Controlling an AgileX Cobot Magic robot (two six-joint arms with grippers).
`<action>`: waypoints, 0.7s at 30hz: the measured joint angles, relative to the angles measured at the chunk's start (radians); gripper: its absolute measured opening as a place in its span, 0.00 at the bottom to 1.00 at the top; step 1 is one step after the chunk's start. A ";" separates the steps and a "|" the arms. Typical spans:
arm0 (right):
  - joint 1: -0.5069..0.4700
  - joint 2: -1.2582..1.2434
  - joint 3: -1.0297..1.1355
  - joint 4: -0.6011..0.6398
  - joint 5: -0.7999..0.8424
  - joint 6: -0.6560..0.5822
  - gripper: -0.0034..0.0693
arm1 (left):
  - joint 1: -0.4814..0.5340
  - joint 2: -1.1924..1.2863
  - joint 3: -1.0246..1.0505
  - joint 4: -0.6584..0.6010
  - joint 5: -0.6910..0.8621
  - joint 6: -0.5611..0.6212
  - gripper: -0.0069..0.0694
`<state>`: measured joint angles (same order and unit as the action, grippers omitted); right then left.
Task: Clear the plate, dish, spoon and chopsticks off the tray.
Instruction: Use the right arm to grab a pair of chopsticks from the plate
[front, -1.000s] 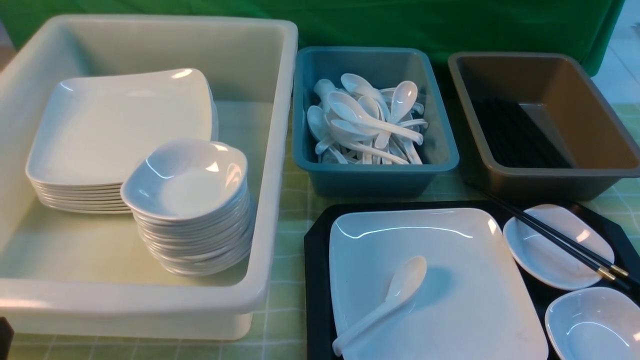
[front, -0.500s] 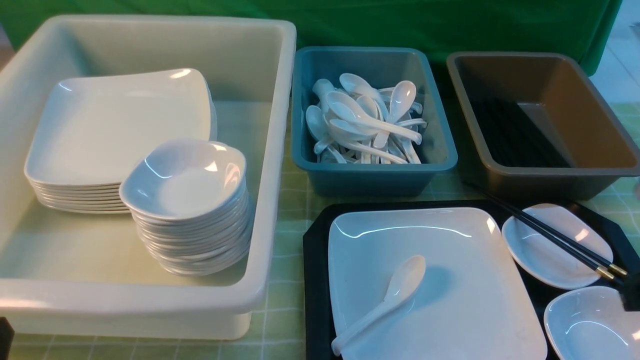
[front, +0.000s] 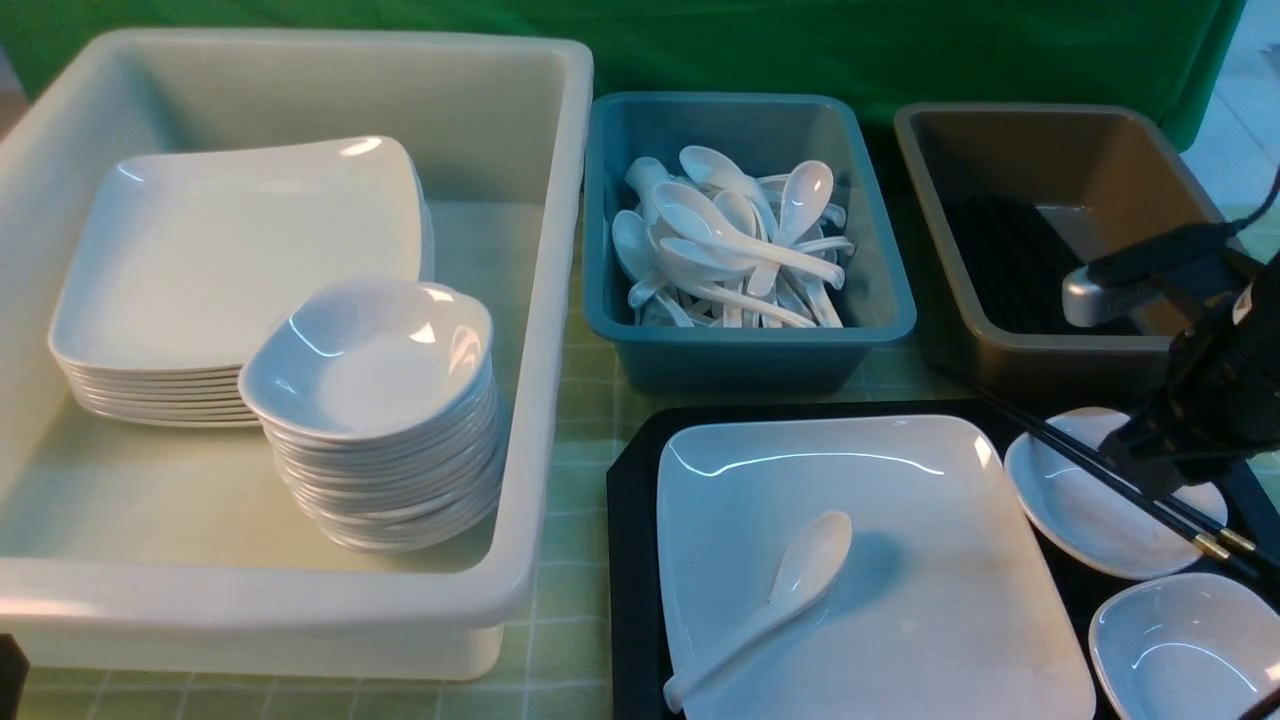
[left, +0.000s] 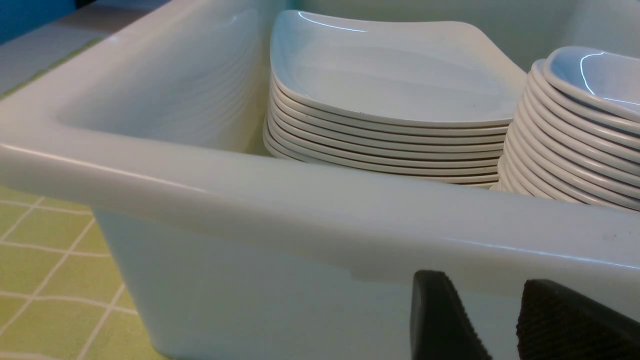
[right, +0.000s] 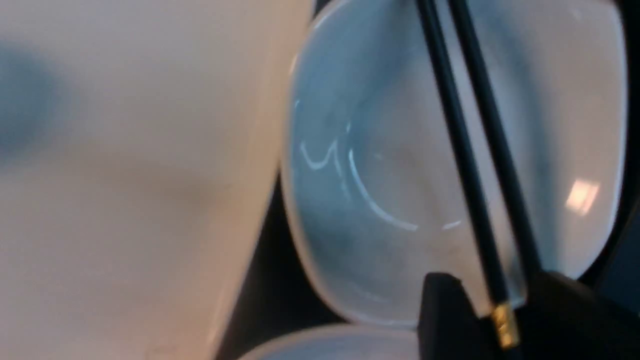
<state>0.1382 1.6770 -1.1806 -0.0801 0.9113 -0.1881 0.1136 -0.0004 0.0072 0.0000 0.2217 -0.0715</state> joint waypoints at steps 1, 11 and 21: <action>0.000 0.028 -0.022 -0.017 0.001 -0.019 0.49 | 0.000 0.000 0.000 0.000 0.000 0.000 0.38; 0.000 0.165 -0.051 -0.066 -0.030 -0.099 0.61 | 0.000 0.000 0.000 0.000 0.000 0.000 0.38; 0.000 0.203 -0.051 -0.070 -0.037 -0.149 0.46 | 0.000 0.000 0.000 0.000 0.000 0.000 0.38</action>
<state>0.1382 1.8799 -1.2313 -0.1498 0.8747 -0.3371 0.1136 -0.0004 0.0072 0.0000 0.2217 -0.0715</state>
